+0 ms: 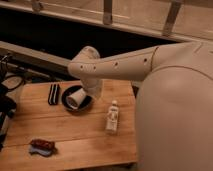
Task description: Move the arm in a circular motion
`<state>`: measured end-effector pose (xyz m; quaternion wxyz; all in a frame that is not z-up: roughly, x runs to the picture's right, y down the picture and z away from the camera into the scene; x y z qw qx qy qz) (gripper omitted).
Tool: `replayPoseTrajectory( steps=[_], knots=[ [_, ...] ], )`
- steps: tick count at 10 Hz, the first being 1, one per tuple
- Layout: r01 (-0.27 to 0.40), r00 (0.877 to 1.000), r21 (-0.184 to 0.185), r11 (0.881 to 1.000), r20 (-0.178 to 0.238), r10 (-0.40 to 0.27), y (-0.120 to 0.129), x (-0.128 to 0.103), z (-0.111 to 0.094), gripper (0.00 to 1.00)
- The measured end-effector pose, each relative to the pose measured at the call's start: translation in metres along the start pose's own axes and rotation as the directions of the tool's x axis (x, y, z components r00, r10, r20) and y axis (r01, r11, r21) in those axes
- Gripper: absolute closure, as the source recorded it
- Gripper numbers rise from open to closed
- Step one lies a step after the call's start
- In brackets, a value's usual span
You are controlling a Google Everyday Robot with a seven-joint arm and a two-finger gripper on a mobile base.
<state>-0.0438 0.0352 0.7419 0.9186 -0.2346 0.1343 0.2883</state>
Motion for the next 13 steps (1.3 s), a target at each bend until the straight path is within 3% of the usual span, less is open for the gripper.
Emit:
replayPoseTrajectory(
  steps=[3, 7, 10, 13],
  knots=[
    [-0.004, 1.0, 0.017, 1.0, 0.026, 0.004, -0.03, 0.013, -0.004, 1.0],
    [-0.017, 0.999, 0.039, 0.999, 0.032, 0.016, -0.063, 0.067, 0.0, 1.0],
    [0.015, 0.999, 0.035, 0.999, 0.029, -0.017, -0.062, 0.062, 0.001, 1.0],
    [0.067, 0.998, -0.006, 0.998, -0.007, -0.068, -0.025, 0.049, 0.0, 1.0]
  ],
)
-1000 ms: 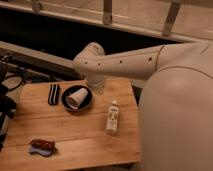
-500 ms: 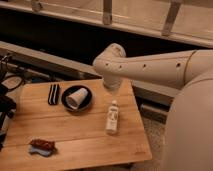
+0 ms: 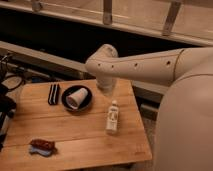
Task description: Move the arm in a circular motion
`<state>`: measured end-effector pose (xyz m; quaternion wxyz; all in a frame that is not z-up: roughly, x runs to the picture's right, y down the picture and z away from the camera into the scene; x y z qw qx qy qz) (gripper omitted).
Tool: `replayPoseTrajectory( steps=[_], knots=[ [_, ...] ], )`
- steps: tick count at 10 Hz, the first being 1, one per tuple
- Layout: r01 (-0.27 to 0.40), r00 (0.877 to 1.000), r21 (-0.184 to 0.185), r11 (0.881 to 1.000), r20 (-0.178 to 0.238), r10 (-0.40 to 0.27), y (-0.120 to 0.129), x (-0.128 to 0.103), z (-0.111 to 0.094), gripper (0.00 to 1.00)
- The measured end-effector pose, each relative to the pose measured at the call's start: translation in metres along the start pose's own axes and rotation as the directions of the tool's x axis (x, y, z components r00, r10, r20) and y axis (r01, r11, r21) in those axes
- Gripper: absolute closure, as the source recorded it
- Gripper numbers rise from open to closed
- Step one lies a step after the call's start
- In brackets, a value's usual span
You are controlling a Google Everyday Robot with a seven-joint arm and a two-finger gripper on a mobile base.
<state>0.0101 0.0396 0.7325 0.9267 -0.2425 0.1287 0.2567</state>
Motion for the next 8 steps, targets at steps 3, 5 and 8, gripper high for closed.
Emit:
replayPoseTrajectory(
  steps=[3, 5, 8],
  knots=[
    [0.04, 0.999, -0.046, 0.998, -0.02, -0.041, 0.031, -0.003, -0.001, 1.0],
    [0.072, 0.997, -0.042, 0.996, -0.019, -0.073, 0.035, -0.018, -0.004, 1.0],
    [0.12, 0.993, -0.04, 0.992, -0.009, -0.12, 0.023, -0.055, -0.005, 1.0]
  ],
)
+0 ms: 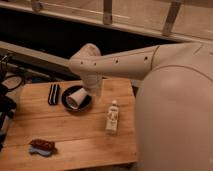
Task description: Move the arm in a circular motion
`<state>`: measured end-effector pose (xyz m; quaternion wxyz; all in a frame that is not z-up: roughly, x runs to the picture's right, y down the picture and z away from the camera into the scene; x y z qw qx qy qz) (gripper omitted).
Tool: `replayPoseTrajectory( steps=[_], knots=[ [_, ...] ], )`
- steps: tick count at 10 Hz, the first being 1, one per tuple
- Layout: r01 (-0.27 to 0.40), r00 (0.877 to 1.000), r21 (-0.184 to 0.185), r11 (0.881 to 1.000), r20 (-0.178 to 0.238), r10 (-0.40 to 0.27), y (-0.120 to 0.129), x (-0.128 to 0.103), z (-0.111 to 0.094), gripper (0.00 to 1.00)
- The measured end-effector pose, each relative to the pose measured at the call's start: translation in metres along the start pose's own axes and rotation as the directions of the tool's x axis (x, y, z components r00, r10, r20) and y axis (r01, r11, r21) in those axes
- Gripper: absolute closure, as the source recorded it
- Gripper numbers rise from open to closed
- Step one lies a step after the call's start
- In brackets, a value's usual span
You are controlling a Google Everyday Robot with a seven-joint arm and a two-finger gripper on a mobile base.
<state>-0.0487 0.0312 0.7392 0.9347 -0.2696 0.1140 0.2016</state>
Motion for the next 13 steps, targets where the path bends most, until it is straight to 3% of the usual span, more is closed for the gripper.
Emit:
replayPoseTrajectory(
  steps=[3, 5, 7, 10, 13],
  knots=[
    [-0.001, 1.0, 0.008, 1.0, 0.012, 0.001, -0.015, 0.009, -0.003, 1.0],
    [-0.022, 0.999, 0.027, 0.999, 0.035, 0.021, -0.032, 0.034, -0.004, 1.0],
    [-0.033, 0.998, 0.045, 0.998, 0.05, 0.031, -0.064, 0.063, 0.0, 1.0],
    [-0.024, 0.998, 0.064, 0.998, 0.053, 0.02, -0.073, 0.066, 0.0, 1.0],
    [0.034, 0.998, 0.051, 0.998, 0.059, -0.037, -0.052, 0.033, -0.002, 1.0]
  ],
)
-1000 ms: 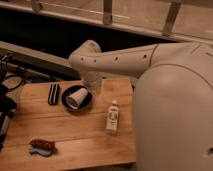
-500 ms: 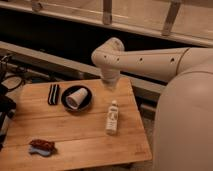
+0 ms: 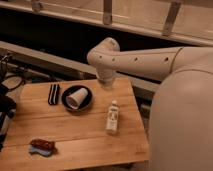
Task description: Move the arm in a circular motion
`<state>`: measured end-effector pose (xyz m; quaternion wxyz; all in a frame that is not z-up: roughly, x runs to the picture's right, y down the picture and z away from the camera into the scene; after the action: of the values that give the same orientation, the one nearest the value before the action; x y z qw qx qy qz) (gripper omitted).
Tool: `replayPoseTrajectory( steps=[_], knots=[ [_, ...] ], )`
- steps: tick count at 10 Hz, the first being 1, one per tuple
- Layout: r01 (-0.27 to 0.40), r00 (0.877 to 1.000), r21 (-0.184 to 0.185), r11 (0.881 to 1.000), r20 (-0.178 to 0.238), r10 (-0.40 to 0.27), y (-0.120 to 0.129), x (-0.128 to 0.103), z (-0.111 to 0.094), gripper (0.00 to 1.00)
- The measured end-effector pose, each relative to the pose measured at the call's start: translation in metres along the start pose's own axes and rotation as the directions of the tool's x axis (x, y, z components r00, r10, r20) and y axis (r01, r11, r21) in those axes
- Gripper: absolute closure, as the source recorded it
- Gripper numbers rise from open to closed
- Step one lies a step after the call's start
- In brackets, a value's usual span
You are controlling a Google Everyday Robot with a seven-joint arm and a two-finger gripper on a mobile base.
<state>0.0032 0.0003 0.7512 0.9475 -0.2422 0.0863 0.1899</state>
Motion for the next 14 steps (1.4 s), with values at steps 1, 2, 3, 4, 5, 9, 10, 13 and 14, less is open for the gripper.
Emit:
replayPoseTrajectory(
  steps=[1, 2, 3, 4, 5, 9, 10, 13, 14],
  knots=[
    [0.016, 1.0, -0.001, 1.0, 0.003, -0.016, 0.003, -0.014, -0.001, 1.0],
    [0.024, 1.0, -0.002, 1.0, 0.004, -0.024, 0.004, -0.019, 0.0, 1.0],
    [0.035, 0.999, -0.004, 0.999, 0.004, -0.035, 0.005, -0.021, 0.0, 1.0],
    [0.044, 0.999, -0.001, 0.999, 0.005, -0.044, 0.004, -0.022, 0.0, 1.0],
    [0.056, 0.998, 0.003, 0.998, 0.008, -0.056, 0.0, -0.032, 0.0, 1.0],
    [0.084, 0.996, 0.016, 0.996, 0.008, -0.084, -0.023, -0.027, 0.005, 1.0],
    [0.083, 0.997, 0.024, 0.996, 0.004, -0.083, -0.024, -0.016, 0.004, 1.0],
    [0.089, 0.996, 0.04, 0.995, -0.001, -0.089, 0.001, -0.004, -0.004, 1.0],
    [0.091, 0.996, 0.046, 0.995, -0.003, -0.091, 0.012, -0.002, -0.006, 1.0]
  ],
)
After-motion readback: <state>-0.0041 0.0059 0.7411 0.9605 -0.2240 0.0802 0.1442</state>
